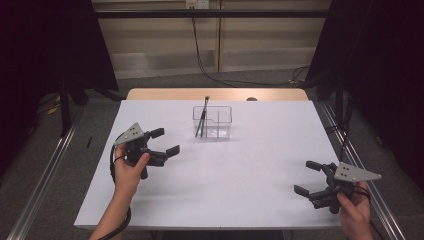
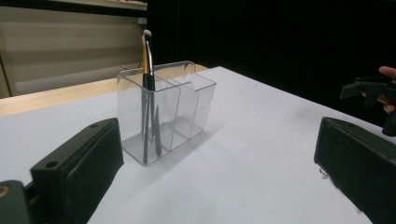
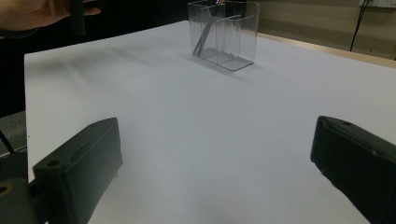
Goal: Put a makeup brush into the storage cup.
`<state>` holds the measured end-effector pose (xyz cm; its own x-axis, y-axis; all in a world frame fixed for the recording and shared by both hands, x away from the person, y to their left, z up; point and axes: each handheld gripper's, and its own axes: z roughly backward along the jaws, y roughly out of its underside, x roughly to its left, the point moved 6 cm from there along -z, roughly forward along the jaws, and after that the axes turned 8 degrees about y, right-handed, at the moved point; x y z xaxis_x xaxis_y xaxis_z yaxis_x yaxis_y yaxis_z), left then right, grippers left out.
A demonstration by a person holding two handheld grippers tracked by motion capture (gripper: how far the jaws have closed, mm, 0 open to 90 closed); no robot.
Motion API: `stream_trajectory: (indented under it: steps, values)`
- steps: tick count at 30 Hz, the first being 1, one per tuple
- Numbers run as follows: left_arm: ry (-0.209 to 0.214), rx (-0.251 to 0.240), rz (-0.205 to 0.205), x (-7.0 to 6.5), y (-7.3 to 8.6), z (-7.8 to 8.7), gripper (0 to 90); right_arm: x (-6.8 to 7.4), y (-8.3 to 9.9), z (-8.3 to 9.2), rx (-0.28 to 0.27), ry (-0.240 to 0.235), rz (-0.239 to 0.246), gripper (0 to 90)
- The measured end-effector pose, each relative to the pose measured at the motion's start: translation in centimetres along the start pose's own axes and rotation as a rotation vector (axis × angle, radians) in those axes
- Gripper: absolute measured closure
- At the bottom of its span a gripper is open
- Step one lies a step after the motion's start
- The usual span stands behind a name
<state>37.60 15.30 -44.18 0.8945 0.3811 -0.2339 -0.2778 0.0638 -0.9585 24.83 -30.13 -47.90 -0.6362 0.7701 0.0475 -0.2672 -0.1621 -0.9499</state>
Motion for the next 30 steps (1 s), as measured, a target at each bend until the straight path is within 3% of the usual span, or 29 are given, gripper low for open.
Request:
stream_trajectory:
  steps: [30]
  values:
    - [-0.028, 0.04, -0.051, -0.7, 2.4, 5.0, 0.9, 0.1, -0.1, -0.2, 0.001, -0.003, 0.003, 1.4]
